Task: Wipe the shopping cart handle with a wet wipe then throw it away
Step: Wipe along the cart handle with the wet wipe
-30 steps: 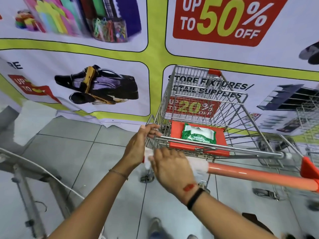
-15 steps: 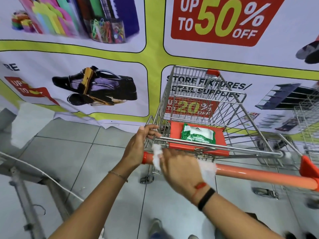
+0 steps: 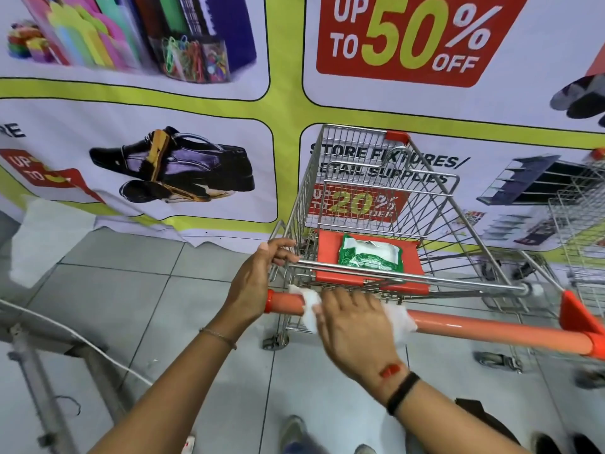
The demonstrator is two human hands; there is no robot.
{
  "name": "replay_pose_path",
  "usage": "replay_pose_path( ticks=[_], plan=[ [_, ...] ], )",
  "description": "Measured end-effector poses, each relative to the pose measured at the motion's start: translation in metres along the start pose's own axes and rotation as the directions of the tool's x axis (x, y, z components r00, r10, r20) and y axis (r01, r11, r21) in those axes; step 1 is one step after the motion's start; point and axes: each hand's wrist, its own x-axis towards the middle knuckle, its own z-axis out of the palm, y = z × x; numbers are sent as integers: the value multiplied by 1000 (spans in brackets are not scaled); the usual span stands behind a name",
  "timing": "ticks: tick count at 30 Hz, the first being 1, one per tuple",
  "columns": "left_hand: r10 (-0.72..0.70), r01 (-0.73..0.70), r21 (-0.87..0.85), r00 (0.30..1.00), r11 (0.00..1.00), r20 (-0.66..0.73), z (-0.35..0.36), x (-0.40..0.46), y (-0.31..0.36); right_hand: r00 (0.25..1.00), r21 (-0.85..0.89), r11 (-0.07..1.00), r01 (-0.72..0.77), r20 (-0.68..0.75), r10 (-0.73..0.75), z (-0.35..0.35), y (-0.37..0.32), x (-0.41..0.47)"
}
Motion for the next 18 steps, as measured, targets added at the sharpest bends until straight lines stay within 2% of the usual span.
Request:
replay_pose_path(
  ticks=[5, 10, 14, 18],
  plan=[
    [-41, 39, 107, 999, 993, 15, -4, -2, -3, 990, -3, 991, 137, 19, -137, 4, -37, 24],
    [2, 0, 379, 1000, 925, -6, -4, -7, 0, 986, -18, 986, 164, -16, -165, 6, 21, 0],
    [16, -18, 388, 1000, 921, 8, -6, -9, 3, 997, -90, 994, 70, -6, -71, -3, 125, -52],
    [27, -28, 375, 1000, 927, 6, -3, -8, 2, 981, -170, 979, -111, 138, 135, -22, 222, -102]
  ],
)
